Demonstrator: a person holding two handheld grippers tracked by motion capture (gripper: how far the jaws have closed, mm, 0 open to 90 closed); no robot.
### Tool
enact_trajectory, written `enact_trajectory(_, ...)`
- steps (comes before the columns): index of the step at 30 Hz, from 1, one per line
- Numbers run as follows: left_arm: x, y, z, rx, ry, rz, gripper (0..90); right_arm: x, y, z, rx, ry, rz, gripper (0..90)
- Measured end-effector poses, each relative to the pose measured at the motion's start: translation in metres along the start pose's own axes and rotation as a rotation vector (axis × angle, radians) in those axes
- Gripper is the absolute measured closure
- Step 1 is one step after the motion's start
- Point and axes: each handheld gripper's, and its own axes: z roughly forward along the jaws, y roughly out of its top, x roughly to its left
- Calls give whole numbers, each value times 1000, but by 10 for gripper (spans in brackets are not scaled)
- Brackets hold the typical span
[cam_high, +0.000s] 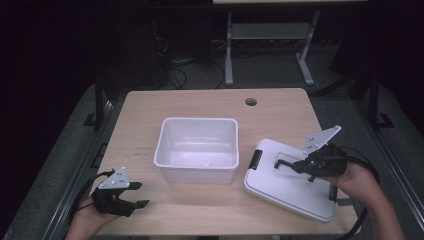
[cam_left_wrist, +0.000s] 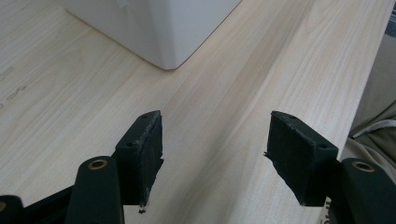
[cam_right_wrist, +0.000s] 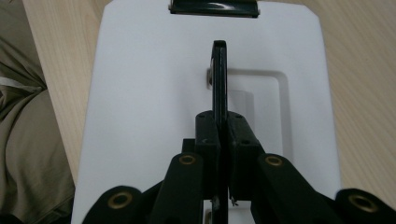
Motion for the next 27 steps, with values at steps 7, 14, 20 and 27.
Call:
enact_trajectory(7,1,-2,0,-10,-3,1,350,0,7,-16,-12,-9,-5,846)
enact_trajectory(14,2,-3,0,-22,-7,-2,349,-2,17,-27,-22,-8,-15,846)
enact_trajectory(20,1,-4,-1,-25,-4,-1,346,-3,26,-31,-29,-3,-25,846)
enact_trajectory(27,1,-4,0,-21,-7,-1,342,-1,36,-37,-35,5,-44,846)
